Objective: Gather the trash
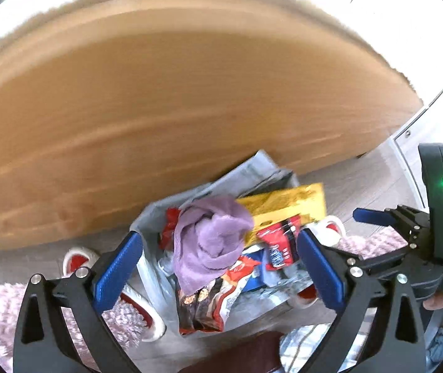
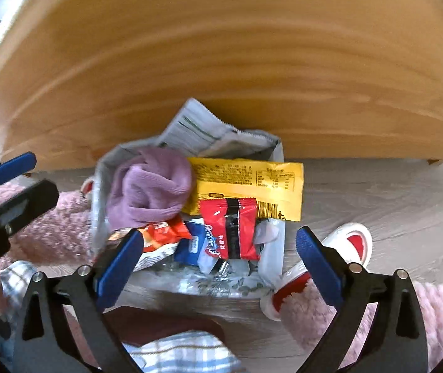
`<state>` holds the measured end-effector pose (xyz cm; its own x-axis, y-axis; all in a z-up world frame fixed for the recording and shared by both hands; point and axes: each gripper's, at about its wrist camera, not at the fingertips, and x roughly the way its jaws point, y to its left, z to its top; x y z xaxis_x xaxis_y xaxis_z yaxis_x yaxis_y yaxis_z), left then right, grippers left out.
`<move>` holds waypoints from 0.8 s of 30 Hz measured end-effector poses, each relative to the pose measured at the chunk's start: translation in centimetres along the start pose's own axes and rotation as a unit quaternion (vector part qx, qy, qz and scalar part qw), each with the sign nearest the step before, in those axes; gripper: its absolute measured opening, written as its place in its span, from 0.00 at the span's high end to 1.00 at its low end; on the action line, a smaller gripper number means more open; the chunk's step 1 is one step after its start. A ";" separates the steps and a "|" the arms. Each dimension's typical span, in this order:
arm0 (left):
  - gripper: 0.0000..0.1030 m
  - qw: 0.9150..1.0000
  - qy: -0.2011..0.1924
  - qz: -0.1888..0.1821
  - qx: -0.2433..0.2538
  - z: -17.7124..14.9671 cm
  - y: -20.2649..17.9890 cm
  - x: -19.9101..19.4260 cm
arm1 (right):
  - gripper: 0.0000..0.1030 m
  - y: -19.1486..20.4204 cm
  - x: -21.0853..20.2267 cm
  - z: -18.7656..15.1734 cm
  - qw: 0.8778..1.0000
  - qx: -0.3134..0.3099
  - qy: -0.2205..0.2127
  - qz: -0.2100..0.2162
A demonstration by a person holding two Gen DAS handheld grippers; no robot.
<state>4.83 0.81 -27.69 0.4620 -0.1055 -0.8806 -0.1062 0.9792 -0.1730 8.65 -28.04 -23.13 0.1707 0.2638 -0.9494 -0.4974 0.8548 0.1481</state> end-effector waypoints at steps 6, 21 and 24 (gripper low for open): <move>0.07 0.999 -0.045 -0.020 0.008 0.7 -0.6 -4.3 | 0.09 0.6 -4.3 -1.3 0.999 -0.004 -0.047 0.011; 0.07 0.994 -0.100 -0.042 0.032 -0.7 -1.4 -11.6 | 0.08 1.1 -12.5 -4.3 0.994 0.013 -0.111 0.010; 0.07 0.991 -0.116 -0.045 0.046 -1.0 -2.0 -13.4 | 0.08 1.4 -14.4 -4.6 0.992 0.010 -0.127 0.000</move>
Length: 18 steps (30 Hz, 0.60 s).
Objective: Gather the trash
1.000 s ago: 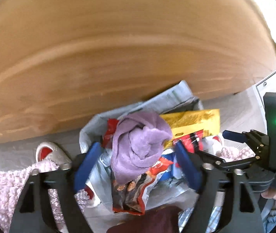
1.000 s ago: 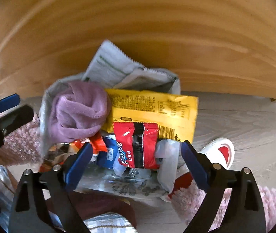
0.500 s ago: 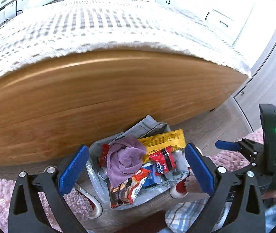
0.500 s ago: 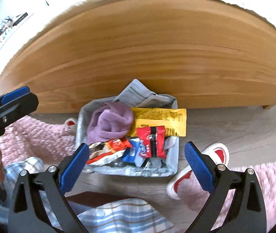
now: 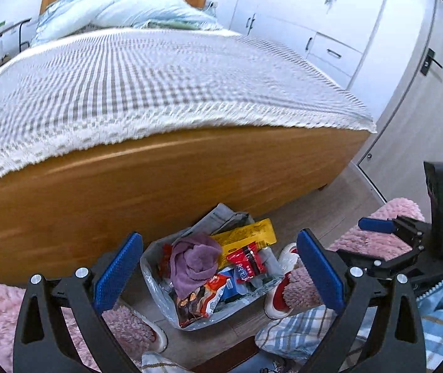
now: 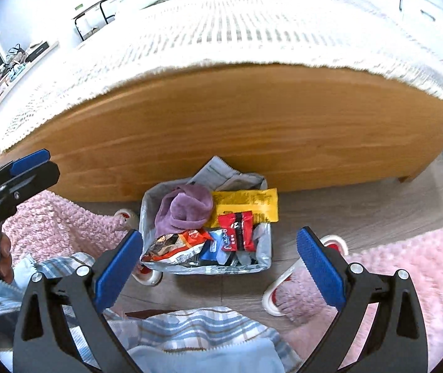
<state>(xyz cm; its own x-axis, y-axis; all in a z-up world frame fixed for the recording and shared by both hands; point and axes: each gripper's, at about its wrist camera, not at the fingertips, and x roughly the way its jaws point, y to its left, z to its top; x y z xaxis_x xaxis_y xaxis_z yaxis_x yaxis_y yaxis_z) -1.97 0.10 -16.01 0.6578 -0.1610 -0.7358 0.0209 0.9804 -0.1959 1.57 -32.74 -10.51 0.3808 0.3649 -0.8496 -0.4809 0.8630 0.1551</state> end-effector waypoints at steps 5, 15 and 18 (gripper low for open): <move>0.07 1.000 -0.025 -0.006 0.015 0.0 -1.0 -2.1 | 0.08 0.2 -2.6 -0.1 1.000 -0.004 -0.019 -0.009; 0.07 0.997 -0.076 0.007 0.022 -0.4 -1.8 -5.5 | 0.08 1.0 -7.1 -0.5 0.997 -0.013 -0.065 -0.036; 0.07 0.997 -0.078 -0.005 0.027 -0.5 -2.1 -6.0 | 0.08 1.2 -7.9 -0.5 0.996 -0.016 -0.074 -0.041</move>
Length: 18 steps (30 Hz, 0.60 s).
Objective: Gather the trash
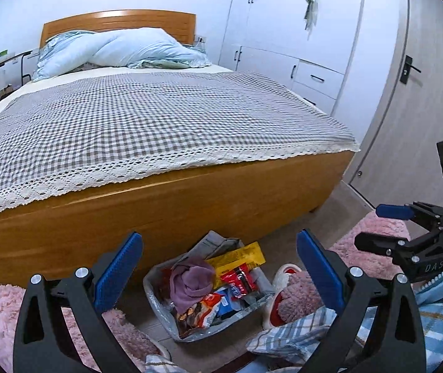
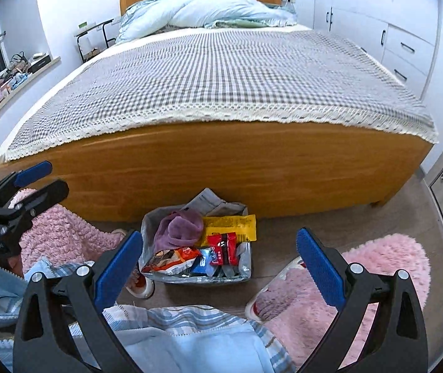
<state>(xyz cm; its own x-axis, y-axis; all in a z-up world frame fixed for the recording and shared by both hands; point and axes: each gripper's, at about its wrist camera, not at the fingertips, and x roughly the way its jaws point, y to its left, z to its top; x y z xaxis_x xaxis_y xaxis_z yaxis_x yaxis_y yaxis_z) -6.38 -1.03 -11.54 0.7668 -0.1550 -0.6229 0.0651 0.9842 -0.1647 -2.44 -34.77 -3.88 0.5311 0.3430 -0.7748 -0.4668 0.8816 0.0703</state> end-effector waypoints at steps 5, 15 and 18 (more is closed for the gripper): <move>0.07 1.000 0.002 -0.013 0.007 -0.1 -0.6 -0.4 | 0.08 0.0 -0.4 -0.1 1.000 0.002 -0.003 -0.005; 0.07 0.999 0.017 -0.038 0.004 -0.5 -0.9 -0.1 | 0.08 0.1 -0.6 -0.1 1.000 0.002 -0.006 -0.006; 0.07 0.999 0.018 -0.039 0.005 -0.5 -0.9 0.0 | 0.08 0.1 -0.6 -0.1 1.000 0.002 -0.006 -0.006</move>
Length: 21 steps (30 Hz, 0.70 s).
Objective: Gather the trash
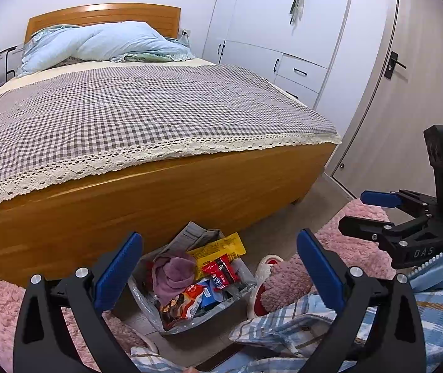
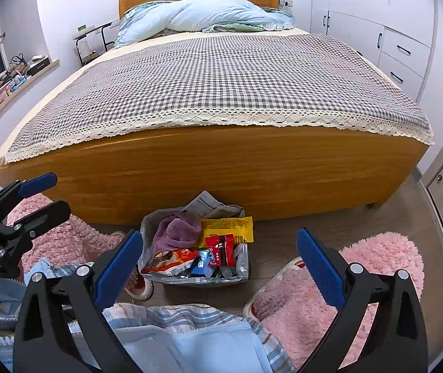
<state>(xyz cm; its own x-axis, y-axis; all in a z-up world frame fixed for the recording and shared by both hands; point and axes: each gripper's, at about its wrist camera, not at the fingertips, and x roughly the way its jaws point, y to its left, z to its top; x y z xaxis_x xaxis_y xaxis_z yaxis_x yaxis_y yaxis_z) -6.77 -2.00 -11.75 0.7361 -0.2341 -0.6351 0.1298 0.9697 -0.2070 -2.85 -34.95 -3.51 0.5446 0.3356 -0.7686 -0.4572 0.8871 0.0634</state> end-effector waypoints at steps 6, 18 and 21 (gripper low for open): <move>0.07 1.000 0.000 0.001 0.000 0.0 -0.1 0.0 | 0.08 0.1 0.0 0.0 1.000 -0.001 0.000 0.000; 0.07 1.000 -0.002 0.001 0.001 -0.1 -0.1 -0.1 | 0.08 0.1 0.0 0.0 1.000 -0.001 0.000 0.000; 0.07 1.000 -0.002 0.001 0.001 -0.1 -0.1 -0.1 | 0.08 0.1 0.0 0.0 1.000 -0.001 0.000 0.001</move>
<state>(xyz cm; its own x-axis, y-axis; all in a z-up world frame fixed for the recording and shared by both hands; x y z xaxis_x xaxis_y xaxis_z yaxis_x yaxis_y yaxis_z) -6.88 -2.08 -11.72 0.7389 -0.2321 -0.6326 0.1296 0.9702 -0.2047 -2.84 -34.86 -3.48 0.5443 0.3369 -0.7683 -0.4593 0.8860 0.0631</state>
